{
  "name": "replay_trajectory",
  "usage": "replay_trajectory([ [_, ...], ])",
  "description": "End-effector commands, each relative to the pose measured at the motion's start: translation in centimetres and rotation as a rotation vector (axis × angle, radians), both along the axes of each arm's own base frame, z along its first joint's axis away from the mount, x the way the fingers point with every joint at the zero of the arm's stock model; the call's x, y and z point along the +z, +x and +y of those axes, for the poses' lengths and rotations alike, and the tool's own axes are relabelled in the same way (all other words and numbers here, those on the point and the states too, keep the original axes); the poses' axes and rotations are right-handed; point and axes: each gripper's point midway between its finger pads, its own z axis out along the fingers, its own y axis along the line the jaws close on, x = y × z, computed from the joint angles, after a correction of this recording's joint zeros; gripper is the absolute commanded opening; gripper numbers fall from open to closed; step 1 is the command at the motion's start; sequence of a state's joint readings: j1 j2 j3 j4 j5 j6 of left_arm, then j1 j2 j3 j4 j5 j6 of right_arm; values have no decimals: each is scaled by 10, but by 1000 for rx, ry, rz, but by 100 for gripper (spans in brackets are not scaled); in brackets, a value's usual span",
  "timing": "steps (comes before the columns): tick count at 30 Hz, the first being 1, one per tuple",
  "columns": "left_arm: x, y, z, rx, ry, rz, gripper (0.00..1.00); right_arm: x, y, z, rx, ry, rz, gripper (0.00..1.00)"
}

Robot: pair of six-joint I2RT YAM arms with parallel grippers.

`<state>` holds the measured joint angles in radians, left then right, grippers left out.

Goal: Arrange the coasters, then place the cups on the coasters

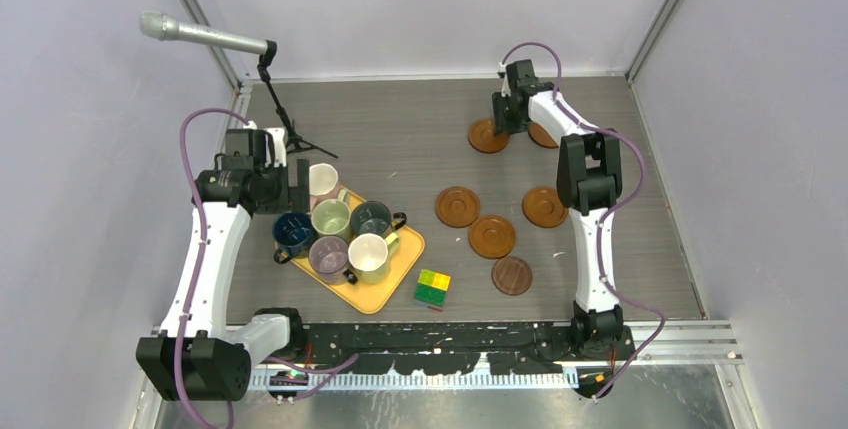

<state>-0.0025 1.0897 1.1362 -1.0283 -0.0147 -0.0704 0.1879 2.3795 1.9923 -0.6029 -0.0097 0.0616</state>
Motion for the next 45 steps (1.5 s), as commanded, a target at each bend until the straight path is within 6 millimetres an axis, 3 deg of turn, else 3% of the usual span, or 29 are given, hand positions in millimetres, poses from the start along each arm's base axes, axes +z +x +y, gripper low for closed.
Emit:
replay_trajectory([
  [1, 11, 7, -2, -8, -9, -58, 100, -8, -22, -40, -36, -125, 83, 44],
  [20, 12, 4, -2, -8, -9, -63, 100, -6, 3, -37, -55, -100, 49, 46],
  [25, 13, 3, -2, -8, -9, -64, 100, 20, 7, -25, -41, -29, 9, 57],
  [31, 14, 1, -2, -9, -9, -70, 100, 85, 7, -4, 5, 86, -89, 71],
  [36, 15, 0, -8, -27, -35, -75, 100, 116, -14, 13, 79, 124, -110, 77],
  [45, 17, -3, -17, -71, -70, -93, 100, 97, -102, 79, 361, 83, 18, 78],
])
